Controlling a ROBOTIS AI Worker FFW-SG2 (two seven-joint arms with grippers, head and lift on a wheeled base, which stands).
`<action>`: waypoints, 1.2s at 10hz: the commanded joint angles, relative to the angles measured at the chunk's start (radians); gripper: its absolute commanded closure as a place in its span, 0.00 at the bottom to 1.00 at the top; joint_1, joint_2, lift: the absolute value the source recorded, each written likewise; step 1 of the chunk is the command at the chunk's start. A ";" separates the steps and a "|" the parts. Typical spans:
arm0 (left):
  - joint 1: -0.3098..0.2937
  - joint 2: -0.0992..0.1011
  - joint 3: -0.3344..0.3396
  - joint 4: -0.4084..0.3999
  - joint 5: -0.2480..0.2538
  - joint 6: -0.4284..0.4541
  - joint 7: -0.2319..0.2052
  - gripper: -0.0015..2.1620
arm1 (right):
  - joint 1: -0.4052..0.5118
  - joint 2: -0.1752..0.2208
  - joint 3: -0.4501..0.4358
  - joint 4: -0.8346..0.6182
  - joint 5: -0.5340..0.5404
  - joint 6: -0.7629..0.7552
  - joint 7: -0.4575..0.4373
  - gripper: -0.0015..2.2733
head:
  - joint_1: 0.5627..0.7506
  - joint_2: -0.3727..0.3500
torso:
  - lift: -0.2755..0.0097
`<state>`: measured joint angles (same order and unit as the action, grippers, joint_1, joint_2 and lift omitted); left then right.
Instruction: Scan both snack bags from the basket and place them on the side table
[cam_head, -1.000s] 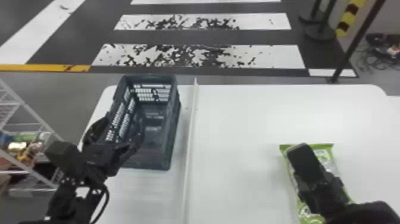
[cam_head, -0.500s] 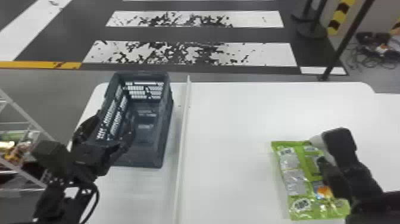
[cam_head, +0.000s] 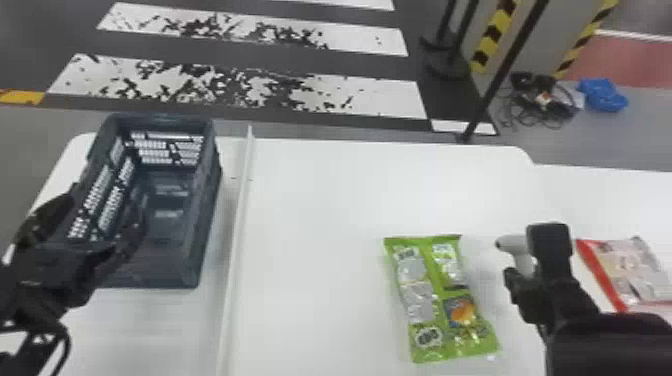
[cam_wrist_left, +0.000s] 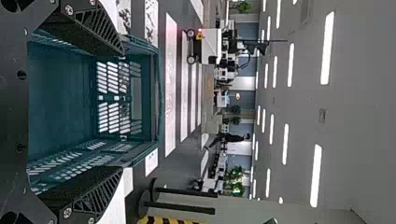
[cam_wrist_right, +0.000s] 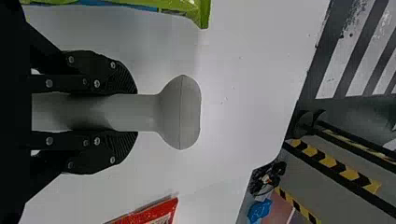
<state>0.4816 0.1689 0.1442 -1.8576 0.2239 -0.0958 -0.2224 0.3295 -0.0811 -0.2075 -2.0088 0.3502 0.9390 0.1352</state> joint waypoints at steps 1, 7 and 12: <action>0.000 -0.002 0.000 0.000 -0.002 0.000 0.000 0.06 | -0.024 -0.003 -0.046 0.065 -0.022 -0.038 0.004 0.99 | 0.70 0.27 | 0.70; 0.000 -0.003 0.000 0.002 -0.003 0.000 -0.002 0.06 | -0.055 -0.005 -0.055 0.171 -0.025 -0.099 0.006 0.99 | 0.70 0.22 | 0.70; -0.003 -0.002 0.000 0.006 -0.003 0.000 -0.002 0.06 | -0.060 -0.005 -0.055 0.186 -0.034 -0.108 0.006 0.57 | 0.70 0.23 | 0.70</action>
<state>0.4791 0.1668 0.1442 -1.8522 0.2209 -0.0956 -0.2239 0.2699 -0.0860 -0.2623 -1.8225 0.3181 0.8338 0.1411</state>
